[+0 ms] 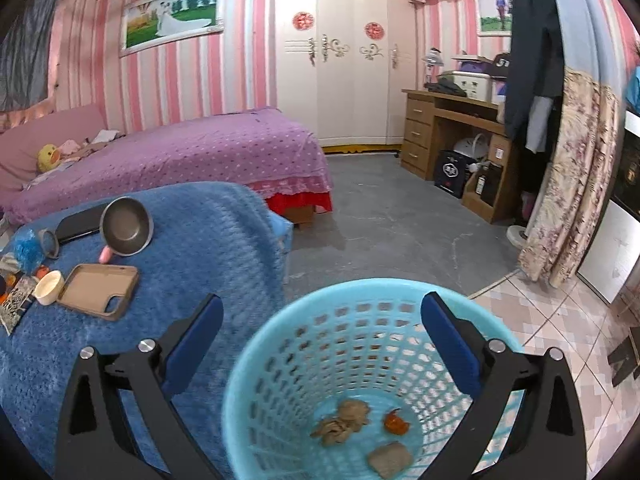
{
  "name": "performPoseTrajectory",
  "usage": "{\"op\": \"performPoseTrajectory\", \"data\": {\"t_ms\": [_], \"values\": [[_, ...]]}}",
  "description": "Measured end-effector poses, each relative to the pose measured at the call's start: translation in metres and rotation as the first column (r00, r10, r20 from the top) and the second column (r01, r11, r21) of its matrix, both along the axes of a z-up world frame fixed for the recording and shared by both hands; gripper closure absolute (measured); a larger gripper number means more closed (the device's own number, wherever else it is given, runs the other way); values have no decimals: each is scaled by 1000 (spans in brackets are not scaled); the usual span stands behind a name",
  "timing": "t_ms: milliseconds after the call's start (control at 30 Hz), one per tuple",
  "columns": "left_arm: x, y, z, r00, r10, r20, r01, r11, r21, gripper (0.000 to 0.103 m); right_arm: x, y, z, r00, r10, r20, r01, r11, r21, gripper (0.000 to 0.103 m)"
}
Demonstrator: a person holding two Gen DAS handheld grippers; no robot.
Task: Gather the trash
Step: 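Reach the left tool to the orange plastic lid while the right tool reaches the white round lid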
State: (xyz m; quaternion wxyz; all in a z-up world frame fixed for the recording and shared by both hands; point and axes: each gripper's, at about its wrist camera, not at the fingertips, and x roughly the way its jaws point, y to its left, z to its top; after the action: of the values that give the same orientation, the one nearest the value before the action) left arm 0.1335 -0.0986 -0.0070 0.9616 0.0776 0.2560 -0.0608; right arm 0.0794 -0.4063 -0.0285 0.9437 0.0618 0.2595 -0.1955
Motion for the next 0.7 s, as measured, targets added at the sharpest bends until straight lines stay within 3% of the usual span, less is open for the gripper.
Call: {"op": "performPoseTrajectory", "data": {"t_ms": [133,467,700], "values": [[11,22,-13,999,20,-43,-20,1000,-8,6,8,21,1,1000,25,-5,-25,999,-31,6],[28,80,-22,995,93,-37,-93,996,5,6,29,70,-1,993,115,-22,-116,992,-42,6],[52,130,-30,980,158,-123,-168,983,-78,6,40,92,-8,989,140,-52,-142,988,-54,5]]}}
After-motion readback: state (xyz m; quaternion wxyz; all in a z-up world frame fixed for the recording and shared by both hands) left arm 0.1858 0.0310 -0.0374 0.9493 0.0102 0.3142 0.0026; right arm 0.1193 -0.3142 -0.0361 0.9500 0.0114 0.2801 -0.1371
